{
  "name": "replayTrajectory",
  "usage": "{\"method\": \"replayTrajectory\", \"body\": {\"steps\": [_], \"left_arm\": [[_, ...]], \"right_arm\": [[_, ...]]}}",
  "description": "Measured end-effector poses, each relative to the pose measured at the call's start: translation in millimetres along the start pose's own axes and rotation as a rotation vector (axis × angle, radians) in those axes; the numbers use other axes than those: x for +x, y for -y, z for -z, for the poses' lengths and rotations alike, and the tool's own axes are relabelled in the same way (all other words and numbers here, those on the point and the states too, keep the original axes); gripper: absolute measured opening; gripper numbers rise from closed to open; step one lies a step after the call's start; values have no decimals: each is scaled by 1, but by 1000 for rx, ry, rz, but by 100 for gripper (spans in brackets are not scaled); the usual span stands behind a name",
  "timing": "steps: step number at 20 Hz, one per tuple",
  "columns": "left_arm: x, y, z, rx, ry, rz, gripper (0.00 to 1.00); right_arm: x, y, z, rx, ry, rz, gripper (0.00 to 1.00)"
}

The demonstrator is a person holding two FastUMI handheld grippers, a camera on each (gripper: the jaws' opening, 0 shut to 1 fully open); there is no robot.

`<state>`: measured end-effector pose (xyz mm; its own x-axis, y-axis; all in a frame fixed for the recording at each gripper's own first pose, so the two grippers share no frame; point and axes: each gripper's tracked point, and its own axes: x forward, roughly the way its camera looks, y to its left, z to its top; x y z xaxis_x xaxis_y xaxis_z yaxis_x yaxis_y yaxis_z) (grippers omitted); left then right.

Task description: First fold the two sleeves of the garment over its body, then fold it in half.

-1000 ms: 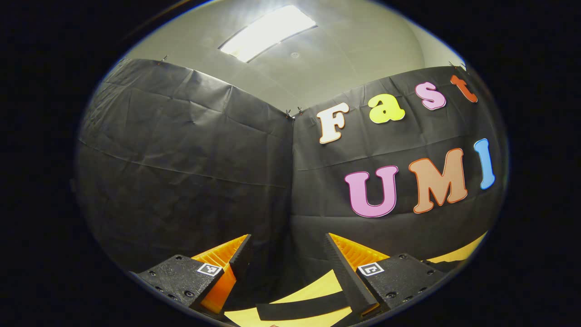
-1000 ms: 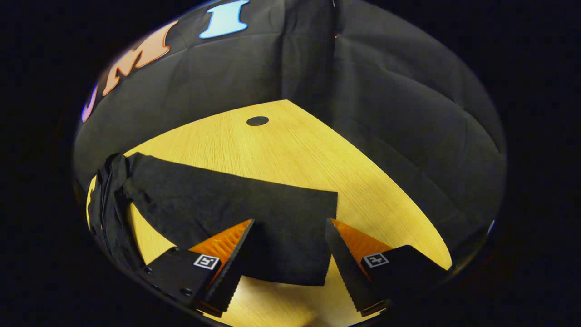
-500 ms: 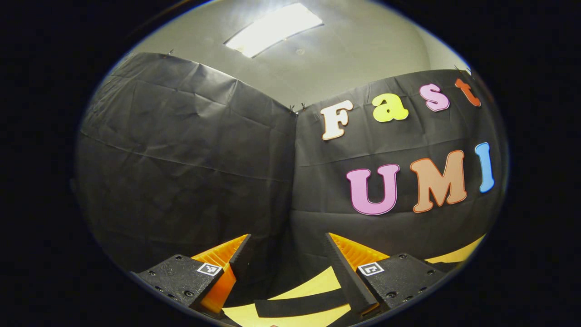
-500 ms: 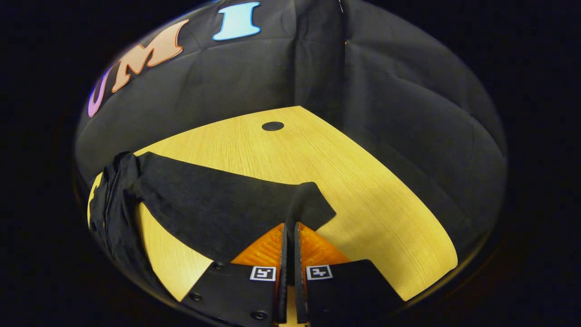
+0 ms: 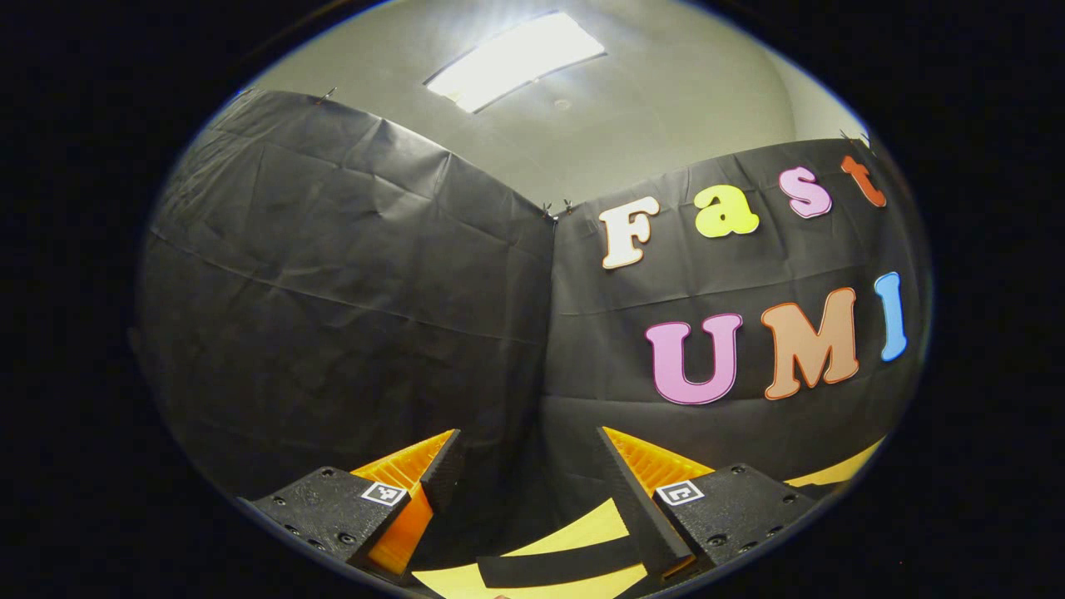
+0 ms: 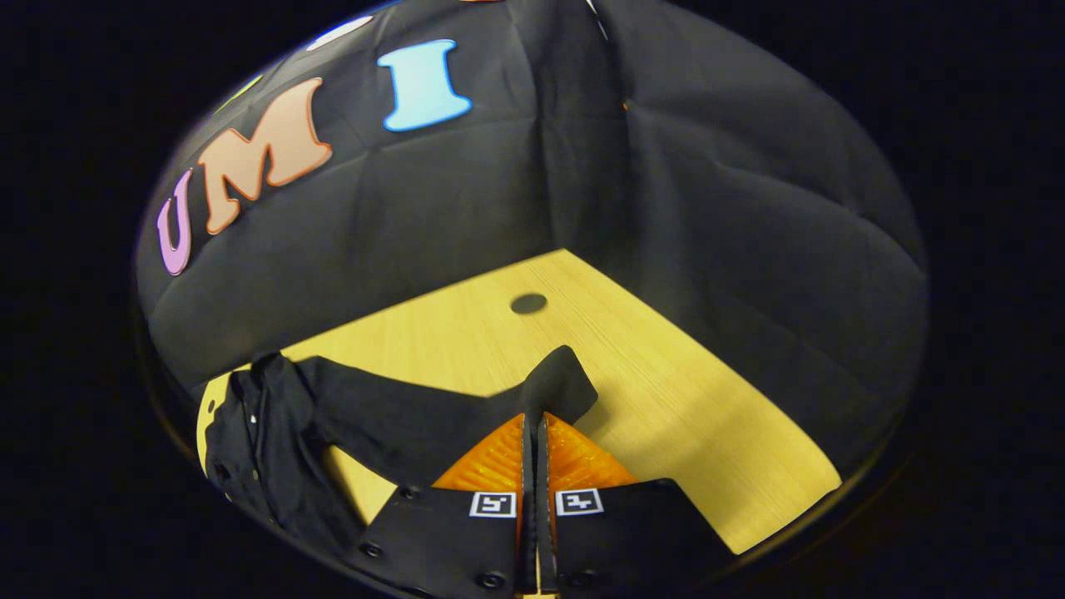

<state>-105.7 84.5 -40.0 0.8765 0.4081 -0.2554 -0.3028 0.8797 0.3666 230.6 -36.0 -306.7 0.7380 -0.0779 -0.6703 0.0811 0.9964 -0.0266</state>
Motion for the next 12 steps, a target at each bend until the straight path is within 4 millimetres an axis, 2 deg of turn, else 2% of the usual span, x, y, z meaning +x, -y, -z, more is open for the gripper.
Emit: {"method": "replayTrajectory", "body": {"steps": [3,6,8,10,12], "left_arm": [[4,-23,10,-29,-13,-23,92],[8,-46,22,-35,-35,-45,92],[8,-68,30,-31,-52,-68,92],[7,-94,33,-15,-61,-99,93],[4,-120,36,11,-68,-137,93]], "right_arm": [[-15,-65,-50,-96,92,-58,3],[-29,-157,-86,-165,172,-162,3],[-38,-233,-90,-212,197,-251,3],[-44,-318,-83,-273,218,-336,3],[-52,-396,-60,-364,230,-418,3]]}}
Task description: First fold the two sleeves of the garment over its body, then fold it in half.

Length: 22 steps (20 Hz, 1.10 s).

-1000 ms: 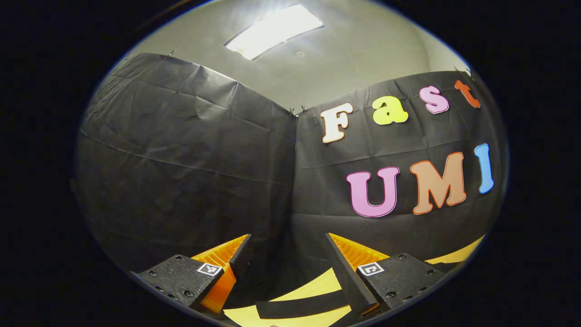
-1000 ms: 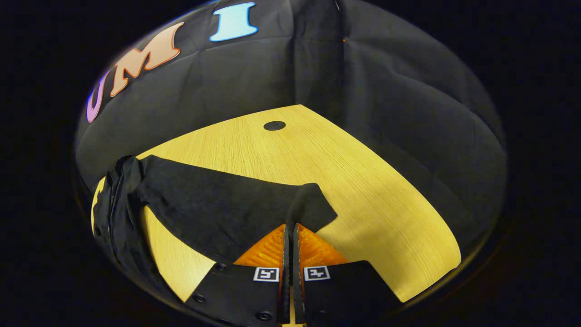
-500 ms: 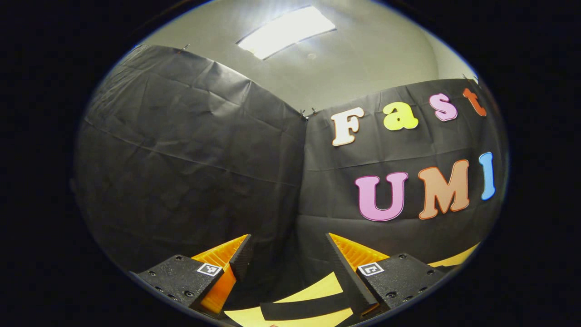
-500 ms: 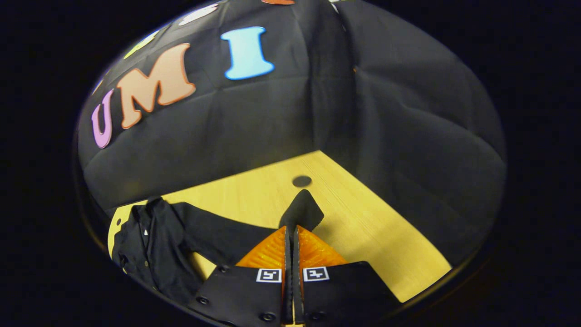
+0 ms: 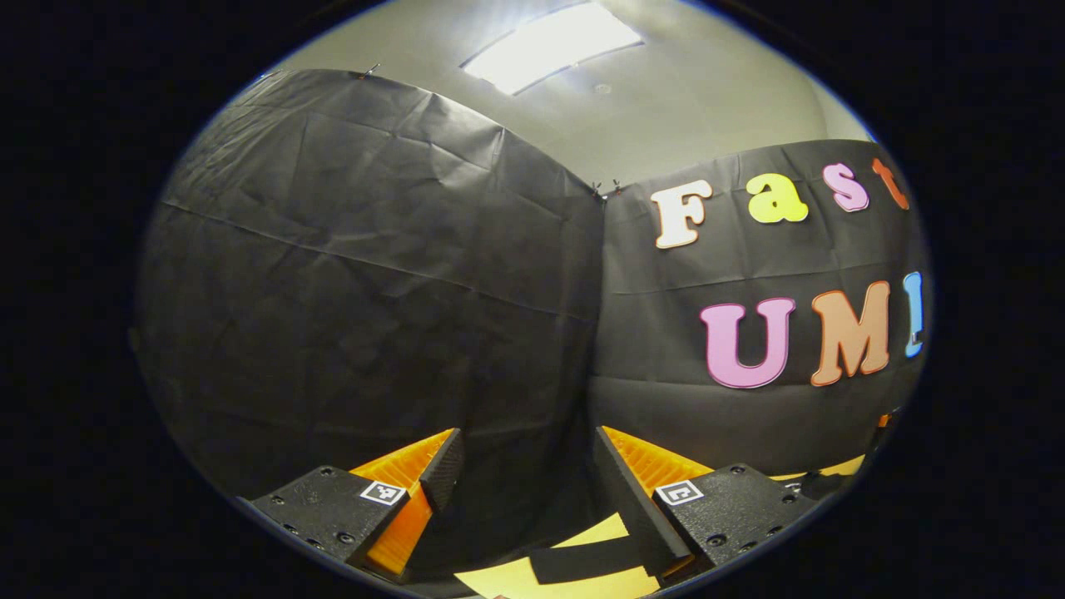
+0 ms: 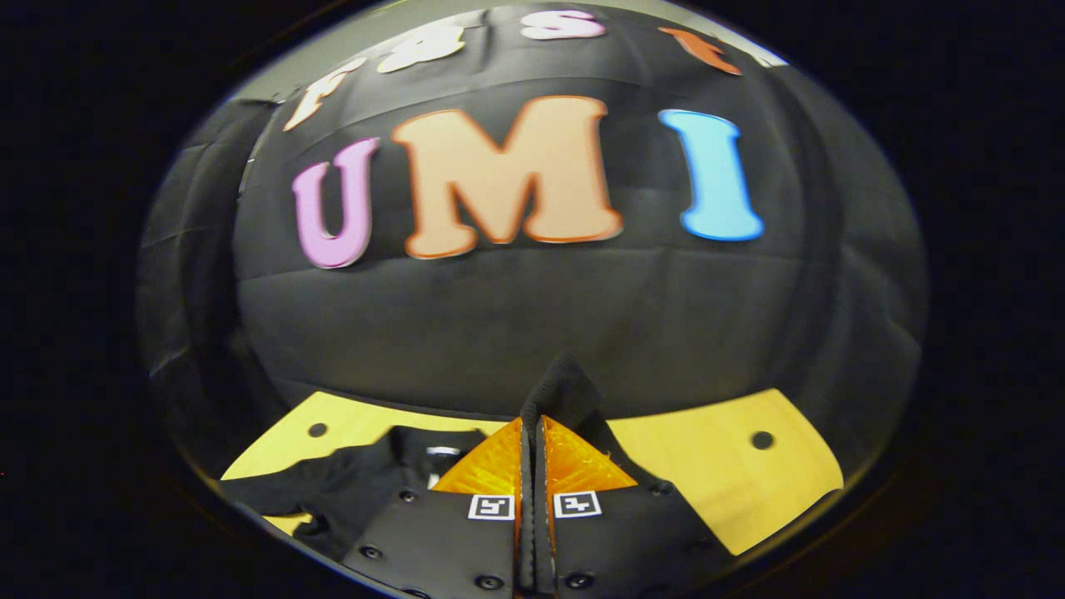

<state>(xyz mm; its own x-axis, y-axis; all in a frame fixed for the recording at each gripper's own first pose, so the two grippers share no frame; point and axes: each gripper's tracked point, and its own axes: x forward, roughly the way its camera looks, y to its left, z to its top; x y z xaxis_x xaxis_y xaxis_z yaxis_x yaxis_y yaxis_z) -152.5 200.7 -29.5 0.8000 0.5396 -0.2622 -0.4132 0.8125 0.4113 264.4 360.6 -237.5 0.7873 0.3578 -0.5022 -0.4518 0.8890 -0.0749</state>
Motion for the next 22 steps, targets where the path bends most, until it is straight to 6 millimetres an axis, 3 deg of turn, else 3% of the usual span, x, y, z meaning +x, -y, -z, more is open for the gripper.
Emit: {"method": "replayTrajectory", "body": {"steps": [3,5,7,9,11,14,15,17,19,22], "left_arm": [[1,-40,10,42,-23,-58,91],[-1,-61,20,68,-42,-88,92],[-4,-81,30,84,-68,-113,92],[-5,-96,43,90,-94,-133,92],[-6,-103,53,84,-109,-139,92],[0,-100,70,59,-132,-121,92],[1,-96,77,47,-142,-111,92],[7,-80,91,24,-159,-77,92],[14,-57,106,2,-186,-27,92],[24,-14,127,-29,-212,56,92]], "right_arm": [[31,-104,11,-116,-30,-130,3],[46,-171,41,-192,-66,-199,3],[62,-214,72,-277,-109,-230,3],[82,-245,99,-326,-158,-256,3],[101,-272,115,-328,-192,-355,13],[117,-290,121,-347,-200,-436,77],[111,-295,122,-343,-190,-455,99],[108,-287,112,-314,-172,-467,100],[93,-261,95,-275,-150,-452,100],[46,-207,44,-207,-29,-407,96]]}}
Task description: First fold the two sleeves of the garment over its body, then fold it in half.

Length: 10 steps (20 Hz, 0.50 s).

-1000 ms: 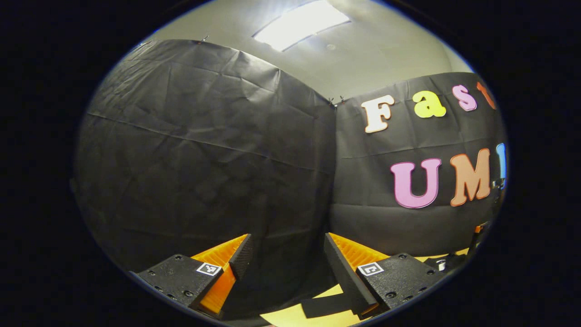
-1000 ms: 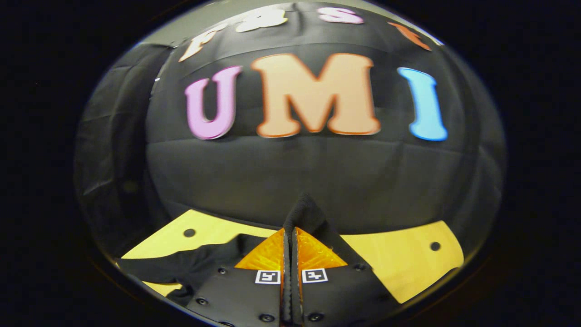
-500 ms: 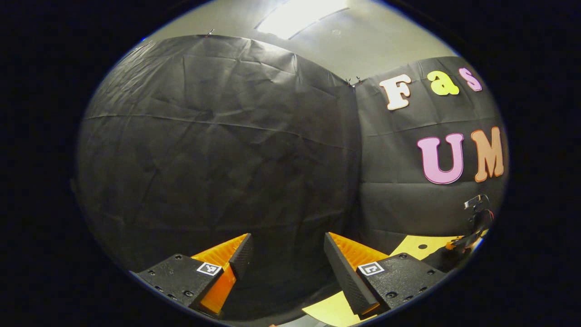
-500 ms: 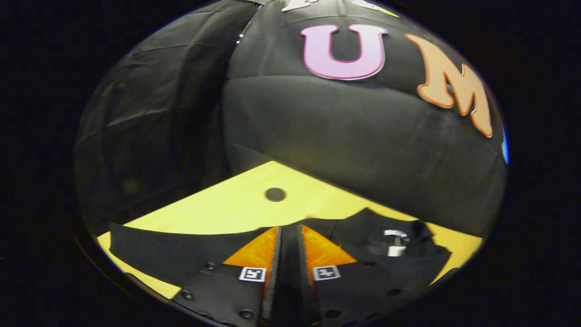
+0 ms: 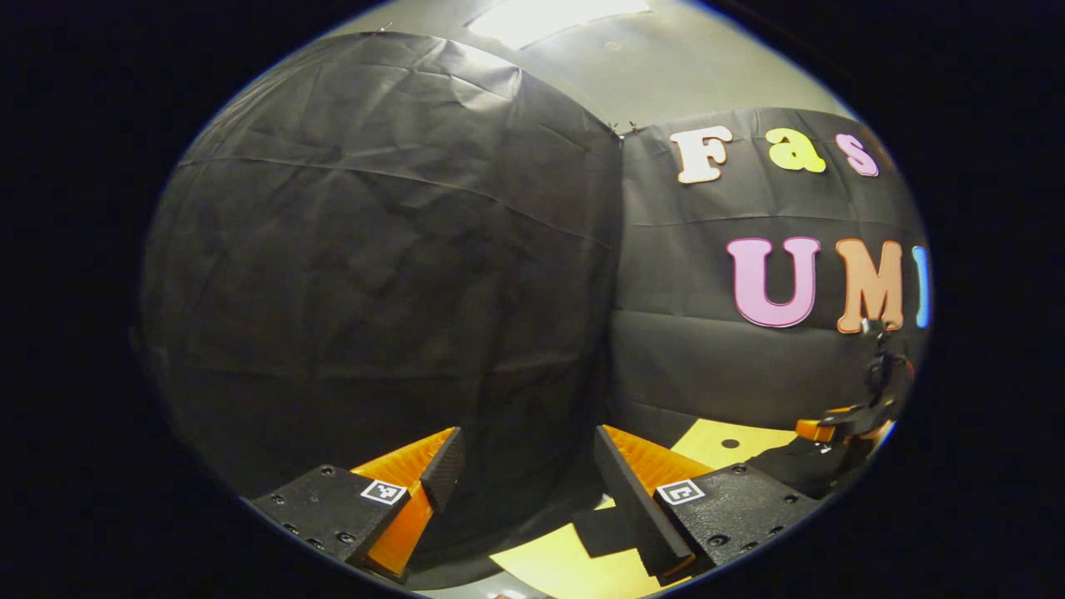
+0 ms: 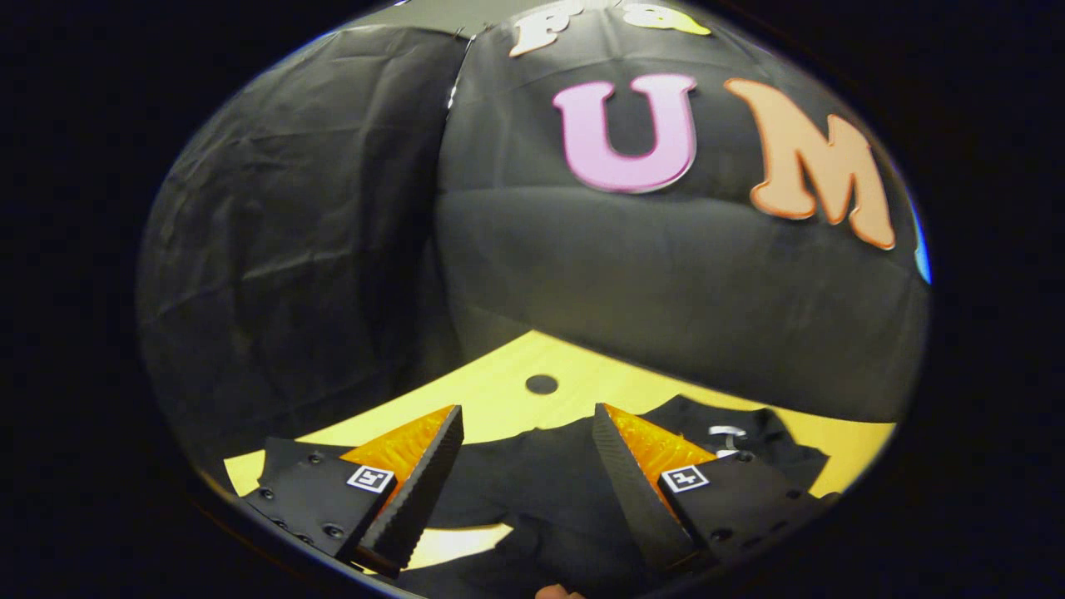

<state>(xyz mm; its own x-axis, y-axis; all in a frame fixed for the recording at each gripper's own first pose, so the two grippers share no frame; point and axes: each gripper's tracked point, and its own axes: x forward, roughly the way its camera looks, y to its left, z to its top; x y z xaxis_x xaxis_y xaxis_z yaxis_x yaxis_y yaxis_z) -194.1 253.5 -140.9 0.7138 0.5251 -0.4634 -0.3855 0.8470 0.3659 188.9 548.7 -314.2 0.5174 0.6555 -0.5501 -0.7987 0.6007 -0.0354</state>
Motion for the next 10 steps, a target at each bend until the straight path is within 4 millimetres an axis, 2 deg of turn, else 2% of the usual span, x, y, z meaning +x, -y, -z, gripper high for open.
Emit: {"method": "replayTrajectory", "body": {"steps": [1,3,4,9,10], "left_arm": [[7,15,10,-5,-18,33,92],[20,48,38,10,-54,104,92],[27,62,56,27,-76,134,92],[59,106,173,118,-257,201,93],[66,111,189,117,-291,204,94]], "right_arm": [[-32,13,-13,3,39,23,100],[-96,45,-34,9,96,84,96],[-125,62,-39,18,115,122,99],[-276,156,-60,81,223,353,98],[-307,170,-65,95,253,406,99]]}}
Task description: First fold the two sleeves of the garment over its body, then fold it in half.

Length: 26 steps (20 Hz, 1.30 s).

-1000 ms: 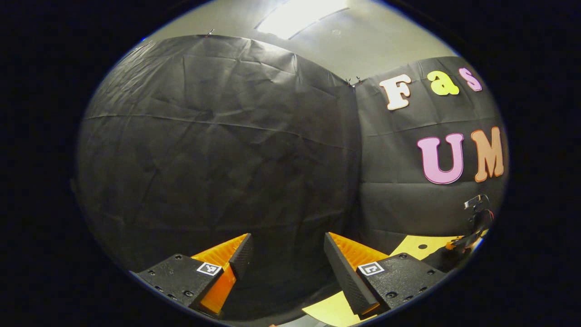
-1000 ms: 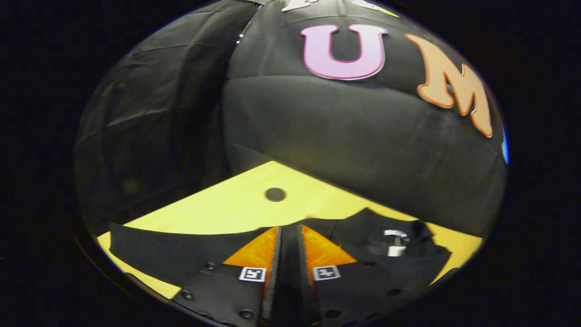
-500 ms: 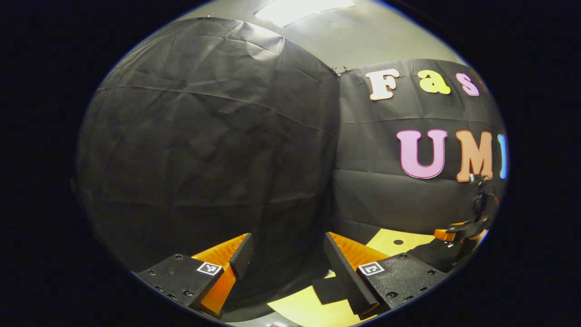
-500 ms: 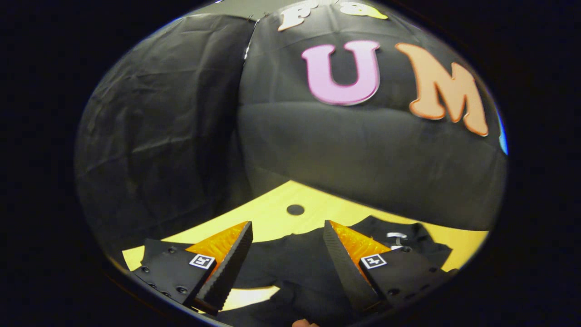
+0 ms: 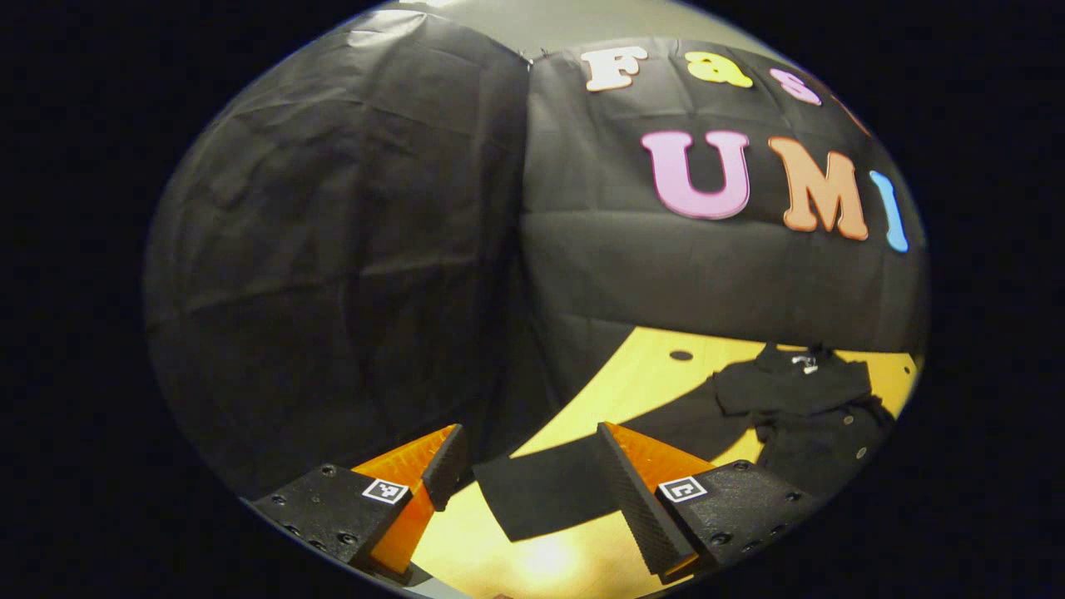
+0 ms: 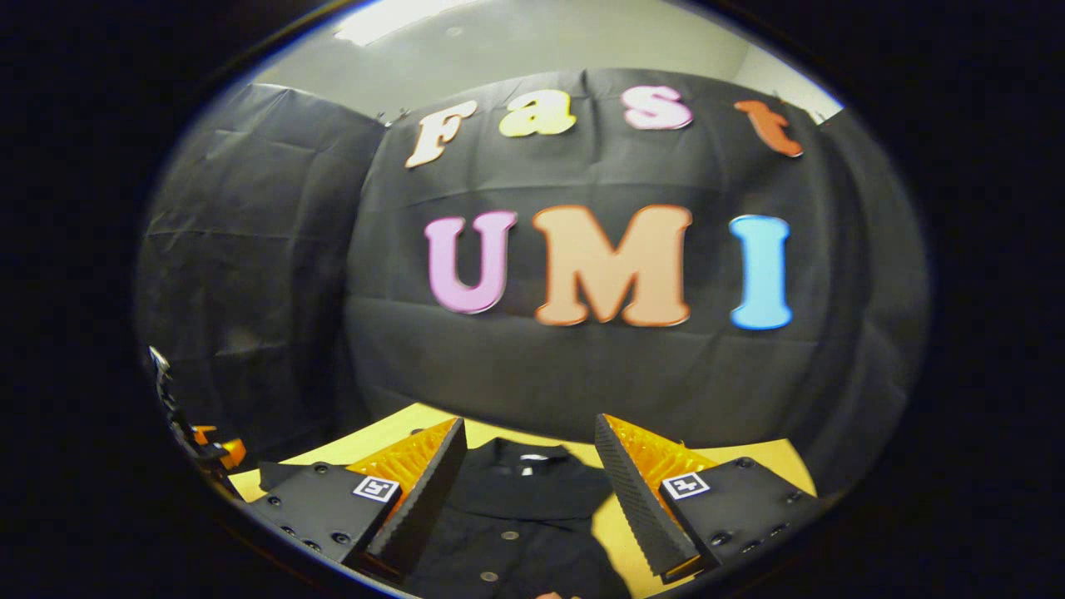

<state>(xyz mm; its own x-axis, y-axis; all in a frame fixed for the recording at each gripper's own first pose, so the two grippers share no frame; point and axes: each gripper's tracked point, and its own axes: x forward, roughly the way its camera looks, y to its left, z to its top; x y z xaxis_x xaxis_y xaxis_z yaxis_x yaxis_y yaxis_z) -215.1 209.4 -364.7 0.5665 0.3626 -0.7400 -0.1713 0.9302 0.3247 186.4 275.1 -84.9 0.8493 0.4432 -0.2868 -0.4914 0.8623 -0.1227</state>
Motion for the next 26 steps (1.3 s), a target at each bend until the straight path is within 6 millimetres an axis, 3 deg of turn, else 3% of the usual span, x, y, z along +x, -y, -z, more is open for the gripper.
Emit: {"method": "replayTrajectory", "body": {"steps": [3,5,8,10,12,14,17,19,21,22,23,24,26], "left_arm": [[26,6,47,7,-130,-8,93],[41,6,70,5,-185,-30,94],[49,2,101,-35,-275,-74,94],[49,-1,131,-58,-361,-96,94],[54,-4,121,-51,-292,-107,98],[45,-3,125,-42,-317,-100,100],[49,8,122,-50,-320,-56,88],[50,12,123,-42,-325,-34,72],[54,24,123,-39,-324,-18,52],[55,27,122,-42,-320,-17,36],[55,30,120,-43,-317,-26,29],[57,31,120,-45,-315,-40,10],[58,30,119,-56,-309,-64,0]], "right_arm": [[-64,60,-26,54,72,145,99],[-93,88,-34,80,106,206,99],[-109,111,-37,85,133,286,99],[-109,111,-37,84,132,311,99],[-108,112,-39,94,140,314,99],[-106,109,-40,115,145,297,98],[-98,103,-34,121,120,274,99],[-95,101,-29,122,99,264,98],[-93,102,-24,139,82,255,98],[-93,105,-26,146,84,258,99],[-96,111,-25,152,87,265,98],[-97,116,-25,157,88,272,98],[-104,132,-18,176,73,302,98]]}}
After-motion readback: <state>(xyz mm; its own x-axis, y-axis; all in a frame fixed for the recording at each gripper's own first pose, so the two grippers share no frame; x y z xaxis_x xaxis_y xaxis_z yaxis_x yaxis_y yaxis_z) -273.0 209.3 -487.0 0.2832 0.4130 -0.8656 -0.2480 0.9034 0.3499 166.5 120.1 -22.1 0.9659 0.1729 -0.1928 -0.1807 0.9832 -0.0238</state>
